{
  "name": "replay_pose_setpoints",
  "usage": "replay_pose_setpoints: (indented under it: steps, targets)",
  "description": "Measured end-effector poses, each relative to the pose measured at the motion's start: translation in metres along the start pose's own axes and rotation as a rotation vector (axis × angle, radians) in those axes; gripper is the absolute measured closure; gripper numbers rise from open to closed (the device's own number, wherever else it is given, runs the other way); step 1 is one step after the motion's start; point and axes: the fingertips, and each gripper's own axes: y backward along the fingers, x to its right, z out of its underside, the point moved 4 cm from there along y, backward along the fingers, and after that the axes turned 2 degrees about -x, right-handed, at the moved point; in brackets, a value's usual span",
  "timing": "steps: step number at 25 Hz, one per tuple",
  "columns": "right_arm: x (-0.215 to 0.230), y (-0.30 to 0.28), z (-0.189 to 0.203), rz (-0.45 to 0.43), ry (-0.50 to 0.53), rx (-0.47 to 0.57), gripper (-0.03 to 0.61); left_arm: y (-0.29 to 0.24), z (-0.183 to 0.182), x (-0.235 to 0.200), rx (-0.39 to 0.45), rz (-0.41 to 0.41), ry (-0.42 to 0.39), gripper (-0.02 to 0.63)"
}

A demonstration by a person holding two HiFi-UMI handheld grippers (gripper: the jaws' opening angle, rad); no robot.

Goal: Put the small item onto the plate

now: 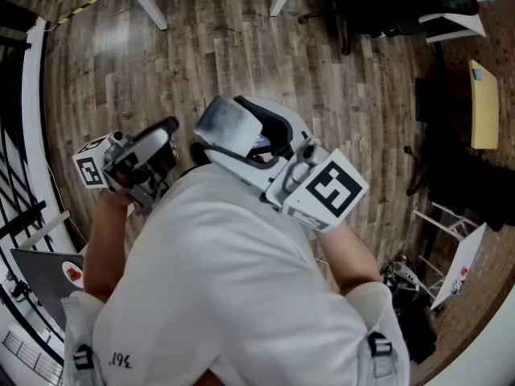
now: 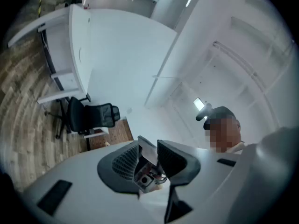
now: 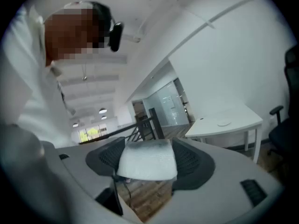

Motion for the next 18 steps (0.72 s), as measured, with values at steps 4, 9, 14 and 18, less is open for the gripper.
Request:
replay_pose_setpoints:
  steps: [4, 9, 14, 18]
  targets:
    - [0.039, 0.022, -0.038, 0.028, -0.239, 0.219, 0.255, 0.008, -0.013, 0.013, 0.113, -0.034, -0.127, 0.497]
    - [0.081, 0.057, -0.092, 0.037, -0.328, 0.461, 0.255, -0.005, -0.013, 0.022, 0.126, -0.039, -0.203, 0.497]
    - [0.093, 0.08, -0.097, 0.048, -0.359, 0.532, 0.255, -0.006, -0.014, 0.023, 0.133, -0.056, -0.237, 0.497]
    - [0.096, 0.082, -0.09, 0.046, -0.405, 0.55, 0.255, -0.006, -0.012, 0.022, 0.129, -0.063, -0.232, 0.497]
